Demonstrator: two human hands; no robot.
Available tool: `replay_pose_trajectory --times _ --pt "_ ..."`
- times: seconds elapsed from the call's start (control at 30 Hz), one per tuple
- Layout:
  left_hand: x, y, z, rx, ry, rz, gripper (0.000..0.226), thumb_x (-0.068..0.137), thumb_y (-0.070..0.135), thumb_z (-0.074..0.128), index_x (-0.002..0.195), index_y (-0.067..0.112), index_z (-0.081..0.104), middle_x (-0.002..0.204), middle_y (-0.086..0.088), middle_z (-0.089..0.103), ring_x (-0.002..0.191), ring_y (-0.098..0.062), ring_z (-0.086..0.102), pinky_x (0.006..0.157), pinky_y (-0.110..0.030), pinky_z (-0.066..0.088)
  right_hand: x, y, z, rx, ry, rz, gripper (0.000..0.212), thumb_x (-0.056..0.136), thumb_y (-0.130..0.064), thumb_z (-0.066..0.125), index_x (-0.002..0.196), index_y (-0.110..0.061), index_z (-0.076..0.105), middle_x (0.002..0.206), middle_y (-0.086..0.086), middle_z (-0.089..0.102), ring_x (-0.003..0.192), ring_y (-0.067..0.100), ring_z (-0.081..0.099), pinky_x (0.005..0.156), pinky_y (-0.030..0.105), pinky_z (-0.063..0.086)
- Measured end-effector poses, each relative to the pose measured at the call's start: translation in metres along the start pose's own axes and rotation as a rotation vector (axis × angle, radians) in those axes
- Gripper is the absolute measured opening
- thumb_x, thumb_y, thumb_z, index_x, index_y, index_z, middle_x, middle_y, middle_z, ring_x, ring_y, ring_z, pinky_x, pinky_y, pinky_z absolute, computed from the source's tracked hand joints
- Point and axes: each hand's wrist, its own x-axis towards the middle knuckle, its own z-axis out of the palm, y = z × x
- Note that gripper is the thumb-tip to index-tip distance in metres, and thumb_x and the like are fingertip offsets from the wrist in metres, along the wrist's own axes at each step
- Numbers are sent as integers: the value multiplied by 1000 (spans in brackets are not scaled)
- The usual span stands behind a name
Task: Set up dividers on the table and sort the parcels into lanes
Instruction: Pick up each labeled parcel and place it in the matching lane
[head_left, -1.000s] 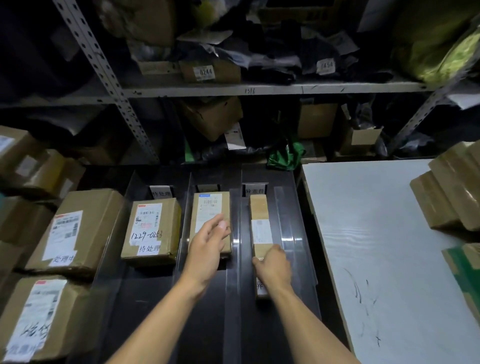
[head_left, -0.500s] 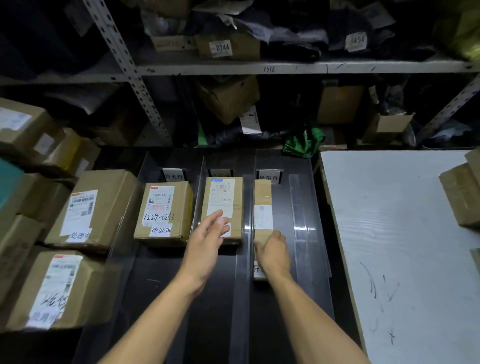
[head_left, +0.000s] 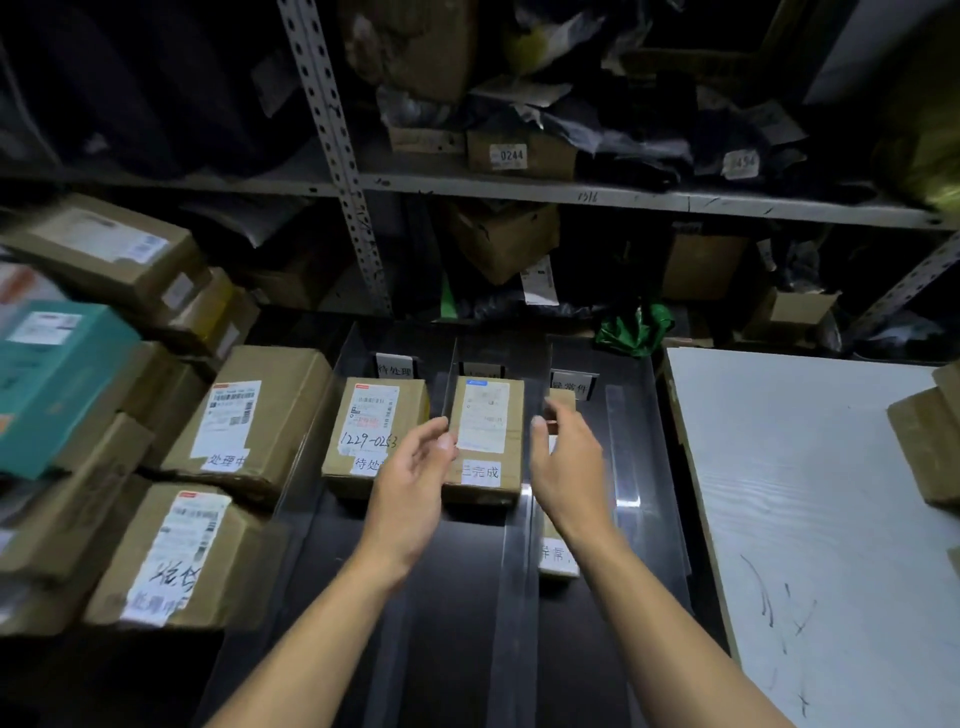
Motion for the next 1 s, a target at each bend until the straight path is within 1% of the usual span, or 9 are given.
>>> replay_pose_trajectory --times 0.07,0.17,0.4,0.5,0.6,0.73,0.83,0.93,1.0 --pt "-1 13 -22 28 64 65 20 98 23 55 108 40 59 114 10 67 105 3 62 89 -16 50 -6 -42 5 21 -9 -141 39 101 -31 47 136 -16 53 128 -3 61 110 4 55 90 17 40" --pt "-4 27 -68 37 176 144 25 97 15 57 106 38 61 112 5 68 106 -3 63 92 -21 47 -22 -103 20 27 -83 -328 45 99 -32 52 140 -16 50 134 -2 58 122 12 53 102 28 43" --pt "-16 36 -209 62 395 196 30 93 10 60 106 37 61 109 9 68 102 1 63 91 -20 47 -68 -229 98 21 -250 -612 52 96 -35 58 143 -17 47 137 -1 56 125 16 52 104 29 41" --pt "-26 35 -276 45 475 222 30 93 6 60 110 31 61 109 6 67 98 4 62 83 -9 46 -90 -279 147 5 -315 -672 53 95 -40 56 144 -22 45 138 -4 55 125 13 52 104 28 42" --pt "-37 31 -342 59 535 229 30 93 8 61 112 31 60 109 8 66 98 5 62 82 -7 45 -114 -324 197 -33 -380 -732 55 95 -45 56 144 -26 43 138 -7 55 123 9 53 97 21 40" --pt "-49 21 -424 37 599 214 31 94 10 60 113 33 59 110 13 66 101 5 62 82 -9 47 -146 -380 262 -39 -487 -804 58 92 -46 60 144 -24 44 135 -4 57 120 14 56 95 31 49" --pt "-58 11 -477 29 680 201 30 94 8 58 110 33 61 106 14 68 100 4 63 85 -15 50 -167 -420 309 -88 -572 -846 66 89 -55 59 145 -29 37 139 -4 51 122 17 53 93 34 49" --pt "-63 2 -515 -5 738 187 33 94 5 56 111 33 61 107 16 67 99 8 61 81 -7 46 -171 -459 355 -170 -640 -900 80 83 -65 61 148 -29 32 145 -1 41 129 20 44 100 36 44" --pt "-62 -7 -534 -66 760 157 34 95 3 55 120 27 56 112 11 63 100 10 59 80 -4 44 -168 -481 384 -254 -688 -911 86 81 -64 65 150 -28 28 151 3 35 135 24 37 106 40 40"
